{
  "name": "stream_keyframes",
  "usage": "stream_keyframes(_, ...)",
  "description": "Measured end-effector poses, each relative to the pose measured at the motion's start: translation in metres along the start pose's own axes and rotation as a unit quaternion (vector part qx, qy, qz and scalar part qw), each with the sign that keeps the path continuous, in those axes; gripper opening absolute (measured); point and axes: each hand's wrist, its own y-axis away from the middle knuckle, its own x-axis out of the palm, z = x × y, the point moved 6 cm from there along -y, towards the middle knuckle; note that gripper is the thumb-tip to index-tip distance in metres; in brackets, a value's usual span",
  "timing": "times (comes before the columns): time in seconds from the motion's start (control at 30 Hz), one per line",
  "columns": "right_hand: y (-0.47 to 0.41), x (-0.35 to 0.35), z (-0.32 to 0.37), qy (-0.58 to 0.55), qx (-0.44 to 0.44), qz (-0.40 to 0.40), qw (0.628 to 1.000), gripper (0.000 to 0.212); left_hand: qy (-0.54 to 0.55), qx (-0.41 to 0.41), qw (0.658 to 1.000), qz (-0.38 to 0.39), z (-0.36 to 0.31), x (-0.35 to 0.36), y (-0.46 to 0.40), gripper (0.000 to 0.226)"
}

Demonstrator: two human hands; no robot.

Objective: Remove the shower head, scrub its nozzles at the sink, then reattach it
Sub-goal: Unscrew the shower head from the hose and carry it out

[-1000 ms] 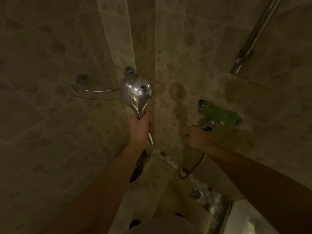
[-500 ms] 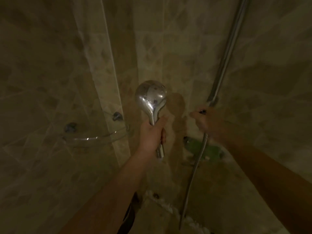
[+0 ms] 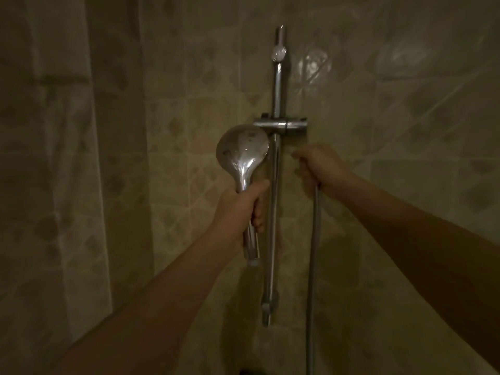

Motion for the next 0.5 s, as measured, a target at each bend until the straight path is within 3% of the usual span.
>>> stream_keyframes(0.13, -0.039, -0.022, 0.045, -0.031, -0.017, -0.063, 0.997, 0.03, 0.002, 0.003, 1.0, 0.011, -0.018, 0.016, -0.014, 0.056)
stream_keyframes(0.23, -0.059, -0.031, 0.071, -0.077, -0.045, -0.08, 0.993, 0.04, -0.006, 0.007, 1.0, 0.014, -0.022, 0.022, -0.018, 0.057)
stream_keyframes(0.5, -0.092, -0.011, 0.115, -0.085, -0.116, -0.046, 0.989, 0.044, 0.004, 0.009, 1.0, -0.001, -0.027, 0.013, -0.024, 0.052)
